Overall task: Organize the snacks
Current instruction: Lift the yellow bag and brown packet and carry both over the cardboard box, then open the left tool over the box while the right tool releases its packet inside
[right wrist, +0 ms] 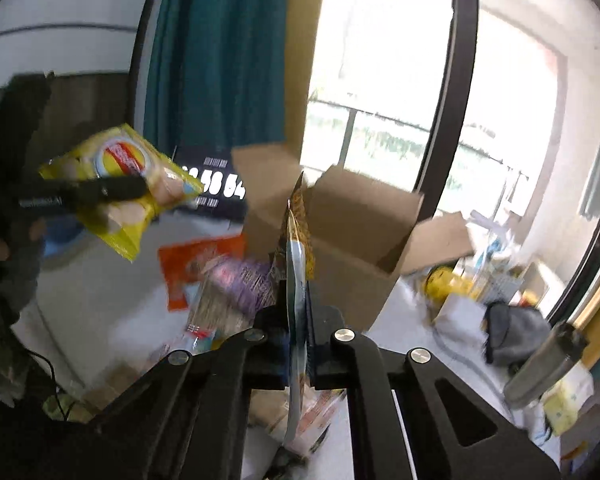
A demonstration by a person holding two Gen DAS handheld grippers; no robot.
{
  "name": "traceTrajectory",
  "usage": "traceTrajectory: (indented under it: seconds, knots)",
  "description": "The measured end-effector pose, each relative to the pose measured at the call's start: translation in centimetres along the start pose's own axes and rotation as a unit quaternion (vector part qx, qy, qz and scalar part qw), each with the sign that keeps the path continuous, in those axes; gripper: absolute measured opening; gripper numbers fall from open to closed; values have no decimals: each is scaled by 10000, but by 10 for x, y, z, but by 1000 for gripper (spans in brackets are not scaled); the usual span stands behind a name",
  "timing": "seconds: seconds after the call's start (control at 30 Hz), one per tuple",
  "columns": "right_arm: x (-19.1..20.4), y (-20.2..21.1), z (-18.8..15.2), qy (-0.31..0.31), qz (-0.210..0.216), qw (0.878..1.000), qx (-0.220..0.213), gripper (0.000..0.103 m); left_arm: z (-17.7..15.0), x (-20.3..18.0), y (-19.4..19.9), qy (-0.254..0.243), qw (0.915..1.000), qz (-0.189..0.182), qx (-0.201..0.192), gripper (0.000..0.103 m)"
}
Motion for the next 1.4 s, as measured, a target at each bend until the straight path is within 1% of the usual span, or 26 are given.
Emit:
traceTrajectory:
  seconds: [0.13, 0.27, 0.4, 0.47, 0.6, 0.63, 0.7, 0.73, 0.77, 0.8, 0.83, 0.87, 0.93, 0.97, 1.0, 1.07, 1.17, 1.33, 1.4]
  knots:
    - [-18, -4, 21, 117, -171, 9995, -222, 6, 18, -8, -20, -160, 9997, 17, -171, 56]
    - [-45, -20, 43, 123, -300, 9987, -398, 6, 38, -13, -51, -166, 9997, -37, -202, 56]
    - [-79, -51, 66, 85, -437, 9979, -466, 6, 58, -18, -79, -215, 9990, 48, -384, 56]
    - [-94, -67, 75, 13, -497, 9976, -483, 6, 69, -19, -102, -212, 9987, 40, -451, 56]
    - [-125, -107, 87, -133, -672, 9966, -458, 6, 80, -24, -149, -199, 9990, 144, -370, 57]
    - [-130, -115, 88, -166, -720, 9963, -447, 6, 82, -25, -167, -182, 9992, 215, -286, 58]
    - [-143, -131, 89, -281, -765, 9957, -430, 6, 83, -28, -185, -202, 9989, 324, -254, 58]
    - [-149, -141, 90, -369, -768, 9955, -405, 6, 84, -30, -200, -258, 9985, 433, -230, 60]
    - [-157, -149, 90, -432, -794, 9952, -383, 6, 84, -33, -211, -345, 9977, 555, -156, 64]
    - [-163, -158, 90, -471, -840, 9947, -360, 7, 84, -35, -218, -397, 9972, 624, -84, 77]
    - [-169, -167, 89, -533, -873, 9943, -302, 7, 84, -37, -231, -464, 9967, 667, 70, 95]
    - [-175, -174, 88, -590, -854, 9943, -245, 9, 84, -38, -238, -487, 9965, 648, 184, 100]
    - [-182, -185, 86, -758, -775, 9940, -110, 27, 85, -39, -246, -459, 9972, 509, 305, 102]
    - [-182, -185, 85, -820, -724, 9939, -131, 50, 84, -38, -246, -433, 9976, 429, 337, 102]
    - [-181, -184, 84, -841, -678, 9940, -162, 61, 84, -37, -245, -412, 9978, 384, 348, 102]
    - [-178, -181, 83, -857, -544, 9946, -201, 62, 84, -34, -239, -262, 9986, 260, 376, 102]
    - [-167, -168, 80, -846, -448, 9952, -214, 62, 83, -26, -226, -43, 9991, 201, 380, 102]
    - [-145, -148, 72, -789, -311, 9963, -158, 62, 78, -25, -195, -6, 9993, 212, 315, 102]
    - [-139, -142, 70, -773, -278, 9965, -122, 62, 75, -22, -178, -30, 9995, 239, 226, 102]
Point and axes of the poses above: each gripper's, at about its wrist camera, not at the fingertips, and y roughly against the way its jaws point, x to its left, z to its top, the point moved 1 cm from there along -y, roughly the way its jaws point, and after that the axes turned 15 degrees about z, right-handed, at the moved point
